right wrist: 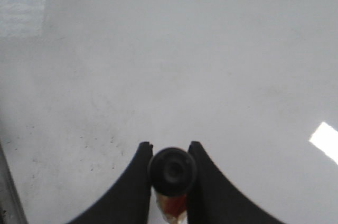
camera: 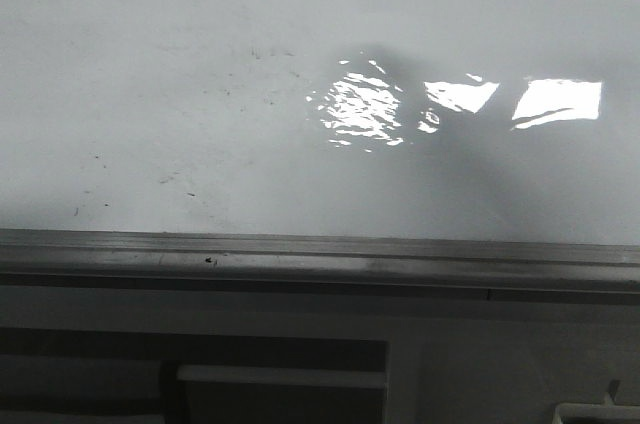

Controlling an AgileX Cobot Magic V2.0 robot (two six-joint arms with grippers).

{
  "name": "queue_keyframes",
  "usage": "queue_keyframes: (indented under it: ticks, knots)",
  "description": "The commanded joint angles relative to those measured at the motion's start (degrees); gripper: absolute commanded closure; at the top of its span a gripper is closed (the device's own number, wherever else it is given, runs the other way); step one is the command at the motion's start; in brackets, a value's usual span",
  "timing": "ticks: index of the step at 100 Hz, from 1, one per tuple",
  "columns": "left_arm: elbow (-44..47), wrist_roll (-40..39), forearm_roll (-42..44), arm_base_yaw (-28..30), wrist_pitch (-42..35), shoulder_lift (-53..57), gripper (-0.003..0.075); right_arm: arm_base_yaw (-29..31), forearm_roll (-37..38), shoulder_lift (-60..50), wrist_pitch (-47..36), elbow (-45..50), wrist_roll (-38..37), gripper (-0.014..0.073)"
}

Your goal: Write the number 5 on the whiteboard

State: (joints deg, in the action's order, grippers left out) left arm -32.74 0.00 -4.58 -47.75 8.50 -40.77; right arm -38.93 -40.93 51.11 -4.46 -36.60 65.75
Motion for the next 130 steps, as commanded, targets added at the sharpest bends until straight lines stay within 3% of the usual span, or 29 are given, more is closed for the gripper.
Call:
queue_keyframes:
  ticks: [1, 63, 130]
  knots:
    - [-1.6, -0.6, -0.8, 0.2, -4.9, 0.3, 0.0741, 0.4, 0.6, 0.7, -5.3, -1.6, 0.0, 0.0654]
    - [-1.5, -0.6, -1.3, 0.2, -4.7, 0.3, 0.0741, 0.4, 0.3, 7.1, -7.7, -1.5, 2.6, 0.0654]
    - [-1.5, -0.6, -1.3, 0.2, -4.7, 0.3, 0.0741, 0.4, -6.2, 6.2, -7.9, 4.2, 2.9, 0.0653]
